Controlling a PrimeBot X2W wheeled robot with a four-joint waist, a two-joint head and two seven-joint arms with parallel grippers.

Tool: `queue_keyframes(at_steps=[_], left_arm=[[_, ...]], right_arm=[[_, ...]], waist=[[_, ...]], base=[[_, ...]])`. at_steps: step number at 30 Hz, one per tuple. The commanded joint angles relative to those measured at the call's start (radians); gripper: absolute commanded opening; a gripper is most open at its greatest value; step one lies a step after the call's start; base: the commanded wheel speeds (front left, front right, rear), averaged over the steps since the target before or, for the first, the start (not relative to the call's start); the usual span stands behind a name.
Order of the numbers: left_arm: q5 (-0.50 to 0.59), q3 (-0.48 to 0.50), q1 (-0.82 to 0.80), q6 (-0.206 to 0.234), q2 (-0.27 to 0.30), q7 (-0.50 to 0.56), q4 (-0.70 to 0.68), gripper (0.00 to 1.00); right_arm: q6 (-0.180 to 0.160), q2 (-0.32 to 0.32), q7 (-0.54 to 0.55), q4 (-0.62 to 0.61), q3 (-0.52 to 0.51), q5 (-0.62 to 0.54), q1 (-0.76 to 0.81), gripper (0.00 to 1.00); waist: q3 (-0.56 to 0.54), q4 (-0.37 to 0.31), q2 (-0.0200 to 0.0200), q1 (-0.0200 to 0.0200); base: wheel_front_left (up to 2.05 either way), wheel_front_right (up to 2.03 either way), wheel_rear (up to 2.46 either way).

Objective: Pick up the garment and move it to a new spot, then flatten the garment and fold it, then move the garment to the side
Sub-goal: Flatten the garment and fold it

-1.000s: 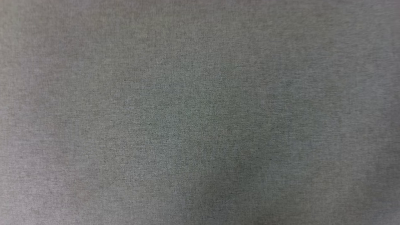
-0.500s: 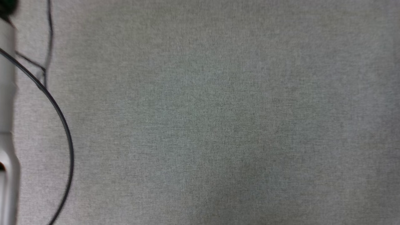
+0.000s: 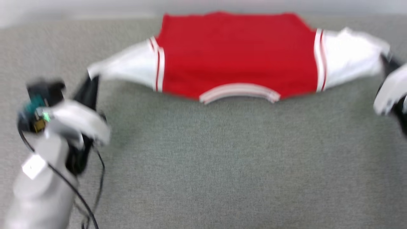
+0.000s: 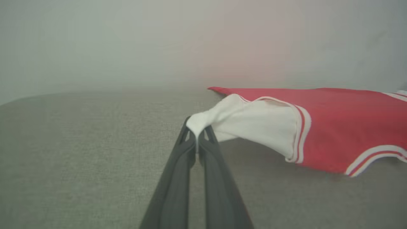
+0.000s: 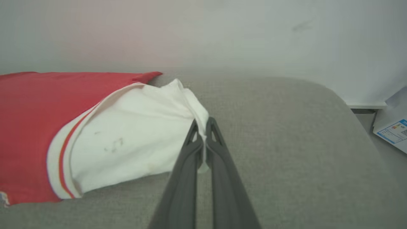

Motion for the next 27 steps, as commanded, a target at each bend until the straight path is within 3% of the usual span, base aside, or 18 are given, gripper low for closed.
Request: queue_keyframes(at_steps=[1,13,22,27], left_arm=[[-0.018,0.002,0.072,0.016,0.0,0.015,-0.022,0.0],[-0.119,0.005,0.427,0.082,0.024,0.166,-0.204,0.0],[-0.166,0.025,0.606,0.137,0.091,0.266,-0.373,0.0],[-0.188,0.008,0.715,0.16,0.121,0.337,-0.471,0.0]], right_arm=[[-0.002,-0.009,0.019,-0.014,0.014,0.026,0.066,0.0],[-0.002,-0.026,0.155,-0.108,0.001,0.173,0.382,0.0],[-0.002,-0.067,0.255,-0.217,-0.053,0.229,0.537,0.0],[-0.002,-0.094,0.378,-0.315,-0.076,0.266,0.645,0.0]], waist=[[-0.073,-0.001,0.0,0.0002],[-0.216,-0.008,0.0,0.0002],[-0.286,-0.019,0.0,0.0002],[-0.311,-0.019,0.0,0.0002]], base=[[0.0,0.0,0.0],[0.0,0.0,0.0],[0.0,0.0,0.0],[0.0,0.0,0.0]])
